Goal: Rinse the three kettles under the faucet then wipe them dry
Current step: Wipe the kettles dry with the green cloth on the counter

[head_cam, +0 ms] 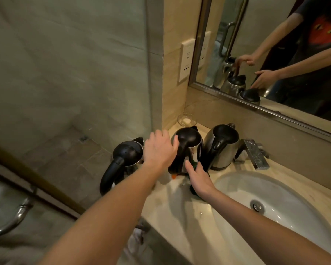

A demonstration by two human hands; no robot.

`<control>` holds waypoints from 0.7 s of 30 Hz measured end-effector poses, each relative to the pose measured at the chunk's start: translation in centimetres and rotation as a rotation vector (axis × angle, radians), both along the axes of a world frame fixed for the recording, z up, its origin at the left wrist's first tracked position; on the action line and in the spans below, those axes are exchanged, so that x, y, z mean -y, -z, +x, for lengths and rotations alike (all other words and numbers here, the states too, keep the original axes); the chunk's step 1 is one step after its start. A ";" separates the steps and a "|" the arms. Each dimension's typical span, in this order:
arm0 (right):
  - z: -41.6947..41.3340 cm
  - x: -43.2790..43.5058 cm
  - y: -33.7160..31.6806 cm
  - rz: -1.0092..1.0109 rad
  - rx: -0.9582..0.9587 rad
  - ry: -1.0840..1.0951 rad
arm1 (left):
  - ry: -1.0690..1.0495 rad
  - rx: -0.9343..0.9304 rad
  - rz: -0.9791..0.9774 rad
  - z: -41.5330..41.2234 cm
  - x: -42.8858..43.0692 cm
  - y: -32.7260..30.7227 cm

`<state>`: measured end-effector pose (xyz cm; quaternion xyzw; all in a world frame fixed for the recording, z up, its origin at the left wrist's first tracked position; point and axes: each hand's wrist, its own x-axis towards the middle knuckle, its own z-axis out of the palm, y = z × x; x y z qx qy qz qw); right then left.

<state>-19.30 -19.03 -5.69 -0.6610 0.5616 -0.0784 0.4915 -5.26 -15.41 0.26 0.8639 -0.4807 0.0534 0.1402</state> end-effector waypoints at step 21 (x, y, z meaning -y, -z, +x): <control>3.6 -8.4 -2.0 -0.071 0.016 -0.021 | -0.433 -0.594 -0.168 8.2 -14.3 3.8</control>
